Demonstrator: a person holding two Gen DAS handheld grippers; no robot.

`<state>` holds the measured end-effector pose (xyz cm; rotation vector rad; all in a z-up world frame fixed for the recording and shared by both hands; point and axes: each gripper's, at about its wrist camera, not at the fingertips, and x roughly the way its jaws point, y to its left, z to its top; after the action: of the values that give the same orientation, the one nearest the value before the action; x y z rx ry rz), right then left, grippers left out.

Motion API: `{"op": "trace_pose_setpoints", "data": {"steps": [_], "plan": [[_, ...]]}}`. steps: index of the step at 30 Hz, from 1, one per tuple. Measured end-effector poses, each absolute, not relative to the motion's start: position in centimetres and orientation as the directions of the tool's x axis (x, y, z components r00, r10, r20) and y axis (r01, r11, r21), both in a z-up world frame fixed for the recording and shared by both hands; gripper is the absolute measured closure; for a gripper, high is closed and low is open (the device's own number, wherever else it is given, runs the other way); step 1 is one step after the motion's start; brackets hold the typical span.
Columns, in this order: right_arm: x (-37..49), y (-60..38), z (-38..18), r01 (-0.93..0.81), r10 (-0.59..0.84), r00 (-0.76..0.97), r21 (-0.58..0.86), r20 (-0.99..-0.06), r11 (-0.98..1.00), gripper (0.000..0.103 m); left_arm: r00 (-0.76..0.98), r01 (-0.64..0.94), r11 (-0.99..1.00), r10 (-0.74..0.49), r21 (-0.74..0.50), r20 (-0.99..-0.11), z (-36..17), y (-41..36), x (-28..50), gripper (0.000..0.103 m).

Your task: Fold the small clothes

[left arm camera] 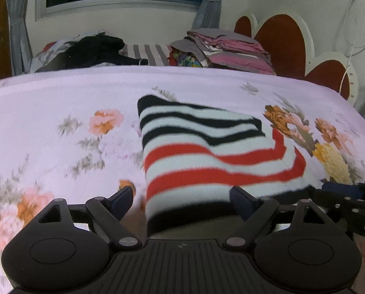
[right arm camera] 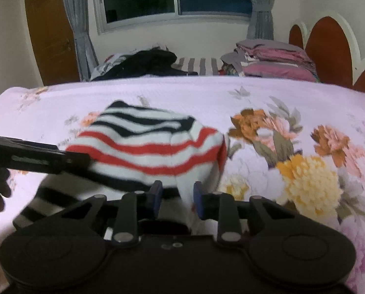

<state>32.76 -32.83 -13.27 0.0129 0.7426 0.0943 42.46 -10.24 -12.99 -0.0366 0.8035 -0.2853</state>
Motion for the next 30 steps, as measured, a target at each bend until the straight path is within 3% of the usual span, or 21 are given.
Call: {"op": "trace_pose_setpoints", "data": {"steps": [8, 11, 14, 15, 16, 30], "plan": [[32.9, -33.7, -14.7, -0.032, 0.097, 0.7, 0.105, -0.708, 0.994, 0.078, 0.653, 0.227, 0.963, -0.261, -0.145, -0.711, -13.5, -10.1, 42.4, 0.017], [32.9, -33.7, -14.0, -0.038, 0.1, 0.695, 0.102, -0.712, 0.994, 0.072, 0.646, 0.223, 0.966, -0.25, -0.135, -0.722, -13.0, -10.3, 42.5, 0.017], [32.8, -34.0, -13.5, -0.032, 0.113, 0.692, 0.126, -0.713, 0.991, 0.055, 0.639, 0.214, 0.968, -0.242, -0.134, -0.731, -12.7, -10.4, 42.7, 0.016], [32.8, -34.1, -13.4, -0.031, 0.127, 0.693, 0.147, -0.71, 0.989, 0.037, 0.635, 0.211, 0.968, -0.24, -0.134, -0.734, -12.7, -10.5, 42.7, 0.016], [32.7, -34.3, -13.3, -0.029, 0.137, 0.695, 0.164, -0.705, 0.986, 0.028, 0.632, 0.208, 0.969, -0.238, -0.134, -0.737, -12.6, -10.4, 42.7, 0.016], [34.7, -37.1, -14.7, 0.08, 0.217, 0.648, 0.349, -0.73, 0.934, 0.024, 0.585, 0.233, 0.962, -0.256, -0.143, -0.769, -12.2, -10.7, 44.2, 0.011]]}}
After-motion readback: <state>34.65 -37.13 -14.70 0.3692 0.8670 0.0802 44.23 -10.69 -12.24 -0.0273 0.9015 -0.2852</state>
